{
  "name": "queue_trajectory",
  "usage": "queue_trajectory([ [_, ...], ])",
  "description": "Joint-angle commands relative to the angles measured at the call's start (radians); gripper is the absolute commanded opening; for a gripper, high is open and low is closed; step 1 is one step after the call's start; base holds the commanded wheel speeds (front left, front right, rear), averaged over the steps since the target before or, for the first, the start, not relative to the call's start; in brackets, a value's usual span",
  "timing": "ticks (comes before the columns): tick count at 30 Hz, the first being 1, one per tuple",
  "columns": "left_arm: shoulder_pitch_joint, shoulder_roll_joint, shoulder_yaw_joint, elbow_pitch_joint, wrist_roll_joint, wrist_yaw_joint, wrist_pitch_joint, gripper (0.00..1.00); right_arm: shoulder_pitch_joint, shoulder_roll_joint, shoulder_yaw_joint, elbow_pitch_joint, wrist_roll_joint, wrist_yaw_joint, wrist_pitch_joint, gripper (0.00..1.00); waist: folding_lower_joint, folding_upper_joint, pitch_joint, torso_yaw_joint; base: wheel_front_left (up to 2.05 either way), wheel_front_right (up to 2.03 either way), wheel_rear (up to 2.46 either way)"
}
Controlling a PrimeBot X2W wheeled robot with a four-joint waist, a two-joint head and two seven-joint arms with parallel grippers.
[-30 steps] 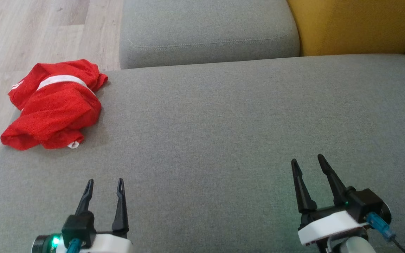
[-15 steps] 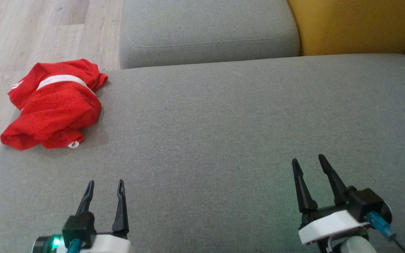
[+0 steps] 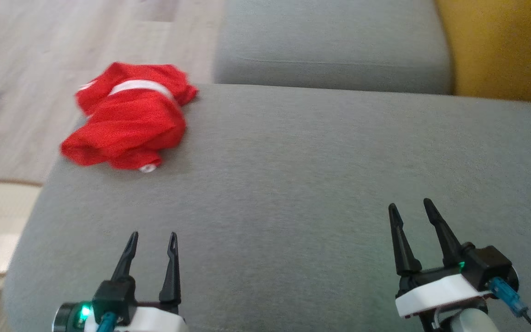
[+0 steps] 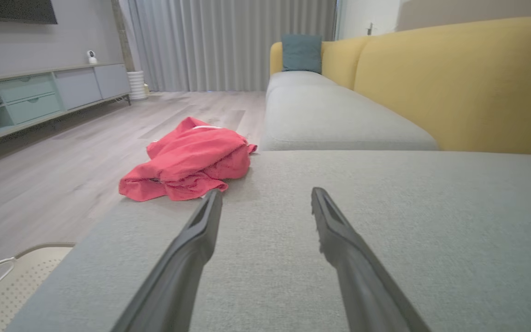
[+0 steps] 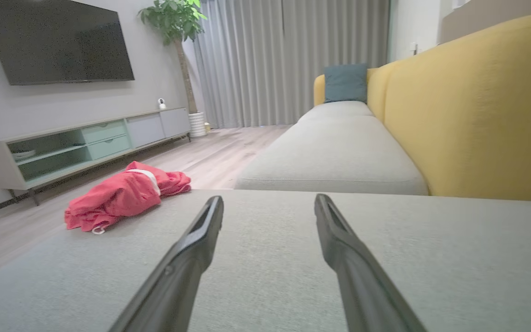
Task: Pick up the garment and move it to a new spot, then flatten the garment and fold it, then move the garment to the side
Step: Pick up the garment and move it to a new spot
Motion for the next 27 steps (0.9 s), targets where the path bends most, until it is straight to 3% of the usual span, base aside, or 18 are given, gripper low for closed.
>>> queue_trajectory([
  [1,-0.048,-0.003,0.029,-0.043,0.007,-0.002,-0.012,1.0,-0.034,-0.008,0.019,-0.039,0.009,0.008,-0.011,1.0,0.0,0.0,-0.013,0.089,0.0,0.0,0.0],
  [4,-0.036,0.009,0.034,-0.08,0.013,0.001,-0.012,1.0,-0.027,-0.008,0.023,-0.049,0.025,0.008,-0.011,1.0,0.0,0.0,-0.021,0.194,0.0,0.0,0.0],
  [11,-0.009,0.037,0.064,-0.104,0.006,0.012,-0.012,1.0,-0.019,-0.008,0.036,-0.052,0.044,0.008,-0.011,1.0,0.0,0.0,-0.026,0.326,0.0,0.0,0.0],
  [21,0.011,0.042,0.1,-0.145,-0.011,0.032,-0.012,1.0,-0.057,-0.008,0.062,-0.041,0.038,0.008,-0.011,1.0,0.0,0.0,0.009,0.366,0.0,0.0,0.0],
  [27,-0.005,0.067,0.116,-0.144,-0.016,0.02,-0.012,1.0,-0.058,-0.008,0.055,-0.039,0.039,0.008,-0.011,1.0,0.0,0.0,0.011,0.366,0.0,0.0,0.0],
])
